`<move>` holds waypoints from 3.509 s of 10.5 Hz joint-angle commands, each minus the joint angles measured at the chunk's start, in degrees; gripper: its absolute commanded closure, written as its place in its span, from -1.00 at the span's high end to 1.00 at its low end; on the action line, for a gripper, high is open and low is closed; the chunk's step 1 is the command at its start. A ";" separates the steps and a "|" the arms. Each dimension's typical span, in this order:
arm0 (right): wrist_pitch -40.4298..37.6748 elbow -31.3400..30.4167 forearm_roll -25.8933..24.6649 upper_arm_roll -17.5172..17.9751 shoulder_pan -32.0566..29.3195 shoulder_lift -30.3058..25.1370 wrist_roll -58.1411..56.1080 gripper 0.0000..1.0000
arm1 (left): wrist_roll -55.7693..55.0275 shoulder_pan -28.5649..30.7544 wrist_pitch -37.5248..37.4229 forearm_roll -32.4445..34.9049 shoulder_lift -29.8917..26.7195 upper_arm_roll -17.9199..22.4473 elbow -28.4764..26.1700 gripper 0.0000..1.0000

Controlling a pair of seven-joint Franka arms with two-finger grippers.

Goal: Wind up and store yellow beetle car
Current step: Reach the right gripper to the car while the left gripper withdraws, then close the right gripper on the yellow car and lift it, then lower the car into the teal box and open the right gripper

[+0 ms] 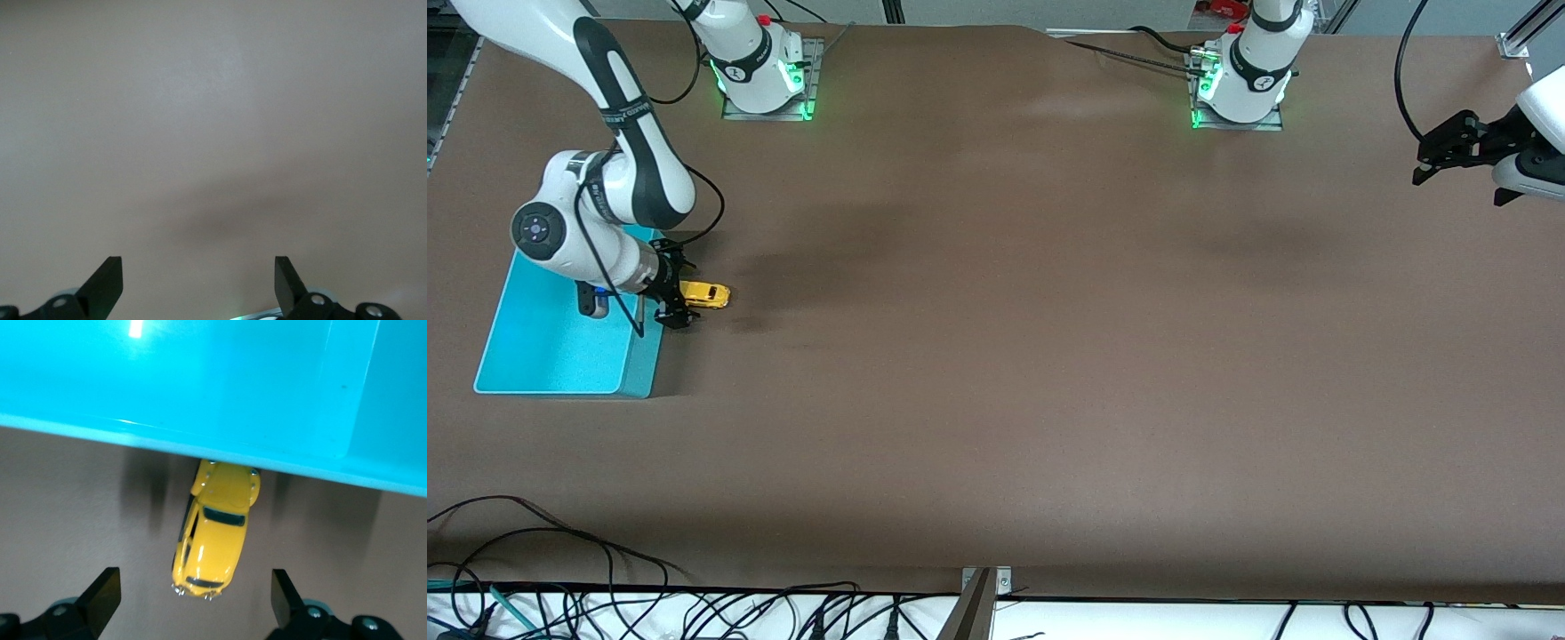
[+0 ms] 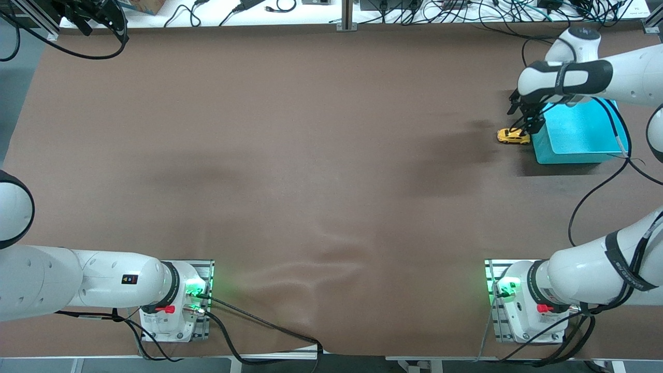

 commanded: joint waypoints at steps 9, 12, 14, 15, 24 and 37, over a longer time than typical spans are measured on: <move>8.81 -4.85 -0.09 -0.87 0.43 0.78 2.77 -0.84 | -6.76 -1.06 -2.02 0.55 1.68 -2.20 3.06 1.00; -2.50 0.66 -0.44 -0.43 2.00 -3.27 4.34 -0.88 | -6.68 -1.14 -2.02 0.47 1.76 -2.29 3.15 1.00; -17.42 11.80 -0.88 -0.43 2.89 -2.93 4.09 -0.89 | -6.76 -1.14 -2.02 0.38 1.76 -2.29 3.15 1.00; -24.02 17.42 -0.97 -0.61 2.80 -2.58 3.65 -0.89 | -6.68 -1.06 -2.11 0.38 1.76 -2.20 3.15 1.00; -32.52 21.08 -5.45 -14.22 1.57 2.77 -50.69 -0.89 | -6.76 -1.05 -2.11 0.38 1.76 -2.20 3.15 1.00; -27.68 21.79 -4.39 -14.14 -4.06 9.05 -76.51 1.00 | -6.76 -1.05 -2.11 0.38 1.76 -2.20 3.15 1.00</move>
